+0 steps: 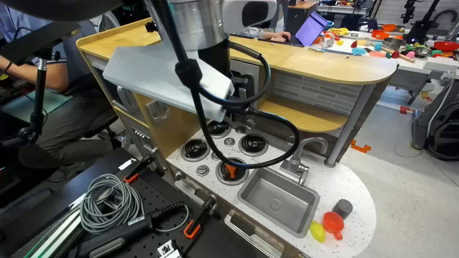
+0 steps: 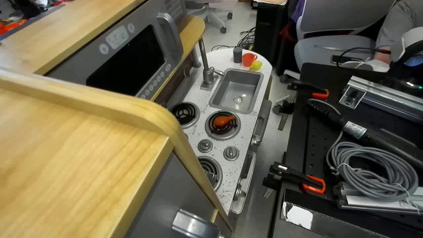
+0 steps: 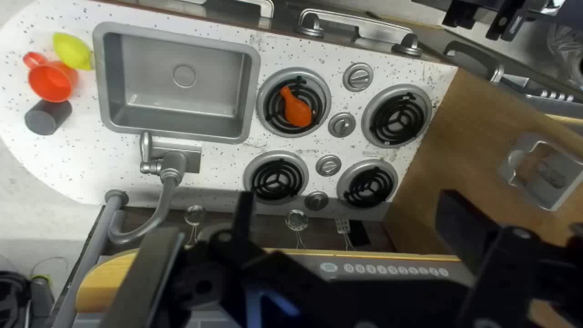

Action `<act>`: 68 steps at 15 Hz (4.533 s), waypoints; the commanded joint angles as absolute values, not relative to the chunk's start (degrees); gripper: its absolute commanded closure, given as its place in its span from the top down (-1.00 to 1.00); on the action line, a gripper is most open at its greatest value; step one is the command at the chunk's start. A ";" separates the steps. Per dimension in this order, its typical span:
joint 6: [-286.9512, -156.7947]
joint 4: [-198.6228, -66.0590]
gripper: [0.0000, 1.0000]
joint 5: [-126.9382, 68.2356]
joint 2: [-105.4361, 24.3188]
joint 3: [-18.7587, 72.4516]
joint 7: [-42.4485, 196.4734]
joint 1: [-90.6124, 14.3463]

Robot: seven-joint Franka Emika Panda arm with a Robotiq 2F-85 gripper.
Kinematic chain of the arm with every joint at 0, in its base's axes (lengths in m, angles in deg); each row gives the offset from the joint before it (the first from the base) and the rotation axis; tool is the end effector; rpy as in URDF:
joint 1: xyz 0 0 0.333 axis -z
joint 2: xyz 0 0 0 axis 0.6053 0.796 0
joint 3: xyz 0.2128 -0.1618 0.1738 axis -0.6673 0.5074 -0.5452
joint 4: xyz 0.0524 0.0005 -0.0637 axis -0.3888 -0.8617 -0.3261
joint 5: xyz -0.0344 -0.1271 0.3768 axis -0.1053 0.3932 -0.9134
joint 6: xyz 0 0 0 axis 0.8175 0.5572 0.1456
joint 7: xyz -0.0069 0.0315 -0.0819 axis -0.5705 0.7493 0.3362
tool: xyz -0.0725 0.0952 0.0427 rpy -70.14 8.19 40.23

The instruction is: Put the gray object in the cup

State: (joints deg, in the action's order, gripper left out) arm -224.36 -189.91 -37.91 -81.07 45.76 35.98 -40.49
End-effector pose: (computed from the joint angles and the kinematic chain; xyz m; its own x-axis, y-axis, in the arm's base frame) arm 0.4004 -0.1335 0.3749 0.9404 0.2214 0.2582 0.2542 -0.9618 -0.1012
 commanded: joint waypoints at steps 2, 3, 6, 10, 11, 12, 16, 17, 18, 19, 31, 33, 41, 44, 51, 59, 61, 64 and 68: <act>-224.17 -189.84 1.00 -39.08 -80.78 43.86 35.17 -38.63; -224.17 -189.84 1.00 -39.08 -80.78 43.86 35.17 -38.63; -224.17 -189.84 1.00 -39.08 -80.78 43.86 35.17 -38.63; -224.54 -189.89 1.00 -38.75 -80.72 43.48 35.72 -38.21; -225.37 -189.98 1.00 -38.69 -80.73 43.29 35.18 -38.09; -225.45 -189.96 1.00 -38.42 -80.70 43.29 34.13 -38.01; -228.84 -187.72 1.00 -40.14 -74.81 46.10 27.82 -38.46; -229.66 -187.12 1.00 -40.86 -73.25 46.87 25.85 -38.57; -230.07 -186.01 1.00 -42.08 -71.18 47.89 23.13 -38.82; -230.91 -185.13 1.00 -43.20 -69.23 48.37 21.09 -38.61; -238.45 -163.65 1.00 -63.83 -34.54 47.98 7.48 -29.82; -239.57 -158.87 1.00 -58.48 -29.92 41.09 13.50 -21.26; -237.26 -139.71 1.00 -42.72 -12.68 39.24 40.03 -13.47; -235.84 -134.18 1.00 -38.18 -9.02 38.42 47.26 -12.69; -228.61 -120.51 1.00 -35.98 0.58 35.34 55.25 -11.16; -223.63 -106.36 1.00 -33.22 11.81 35.09 56.33 -11.65; -221.87 -103.12 1.00 -33.41 13.93 34.70 56.45 -11.56; -219.61 -98.75 1.00 -33.57 16.58 34.15 56.31 -11.46; -217.88 -94.15 1.00 -33.34 19.70 34.18 56.28 -11.48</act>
